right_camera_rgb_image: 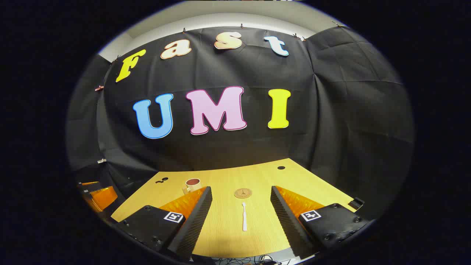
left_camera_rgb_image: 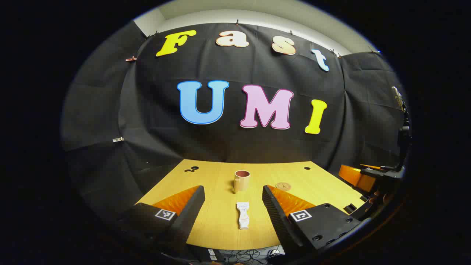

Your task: Put the toothbrush and toothpaste on the desktop into the cup, then pick up the cup and place it on the coaster on the desktop.

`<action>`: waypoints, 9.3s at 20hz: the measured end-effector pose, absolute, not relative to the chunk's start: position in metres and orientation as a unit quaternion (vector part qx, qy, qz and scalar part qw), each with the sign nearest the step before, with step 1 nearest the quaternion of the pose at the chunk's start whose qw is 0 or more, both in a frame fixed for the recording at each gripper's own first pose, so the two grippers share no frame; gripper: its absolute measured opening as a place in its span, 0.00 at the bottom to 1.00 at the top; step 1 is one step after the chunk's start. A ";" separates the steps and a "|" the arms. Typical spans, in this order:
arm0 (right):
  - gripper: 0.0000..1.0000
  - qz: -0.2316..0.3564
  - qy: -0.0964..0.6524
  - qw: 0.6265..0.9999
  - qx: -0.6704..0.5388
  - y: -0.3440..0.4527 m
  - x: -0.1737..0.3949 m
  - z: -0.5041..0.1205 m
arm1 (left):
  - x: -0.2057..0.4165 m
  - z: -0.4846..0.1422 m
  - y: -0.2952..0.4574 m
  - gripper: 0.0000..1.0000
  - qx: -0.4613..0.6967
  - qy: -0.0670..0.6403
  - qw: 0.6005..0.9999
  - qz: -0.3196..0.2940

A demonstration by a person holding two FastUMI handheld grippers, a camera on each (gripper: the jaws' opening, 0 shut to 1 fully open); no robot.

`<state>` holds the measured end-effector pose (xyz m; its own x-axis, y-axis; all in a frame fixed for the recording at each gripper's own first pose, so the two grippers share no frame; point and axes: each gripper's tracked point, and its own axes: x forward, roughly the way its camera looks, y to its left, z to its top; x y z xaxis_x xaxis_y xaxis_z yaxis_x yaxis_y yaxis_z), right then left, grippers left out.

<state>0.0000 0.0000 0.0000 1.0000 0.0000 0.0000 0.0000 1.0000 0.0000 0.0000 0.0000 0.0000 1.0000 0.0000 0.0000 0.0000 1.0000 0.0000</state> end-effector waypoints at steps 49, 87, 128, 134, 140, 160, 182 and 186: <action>0.99 0.092 0.154 0.984 -0.001 -0.044 0.186 -0.051 | 0.223 -0.185 -0.019 0.97 -0.062 0.270 0.960 0.042; 0.99 0.043 0.387 0.921 -0.024 -0.042 0.202 -0.223 | 0.173 -0.211 -0.050 0.24 -0.019 0.312 0.950 -0.006; 0.05 0.061 0.417 0.906 -0.040 -0.075 0.213 -0.231 | 0.165 -0.150 -0.031 0.24 -0.086 0.241 0.967 -0.002; 0.05 0.080 0.384 0.920 0.003 -0.079 0.209 -0.195 | 0.217 -0.081 -0.017 0.24 -0.105 0.177 0.979 -0.012; 0.05 0.109 0.363 0.926 0.007 -0.073 0.218 -0.170 | 0.275 -0.030 -0.013 0.24 -0.117 0.115 0.986 -0.013; 0.05 0.176 0.342 0.923 0.002 -0.083 0.276 -0.143 | 0.484 -0.004 -0.015 0.24 -0.135 -0.004 0.990 0.044; 0.05 0.271 0.301 0.914 0.026 0.006 0.302 -0.132 | 0.359 -0.052 -0.010 0.98 -0.071 0.071 0.991 0.084; 0.05 0.292 0.266 0.918 0.025 0.053 0.316 -0.110 | 0.288 -0.078 -0.010 0.98 -0.113 0.106 0.984 0.085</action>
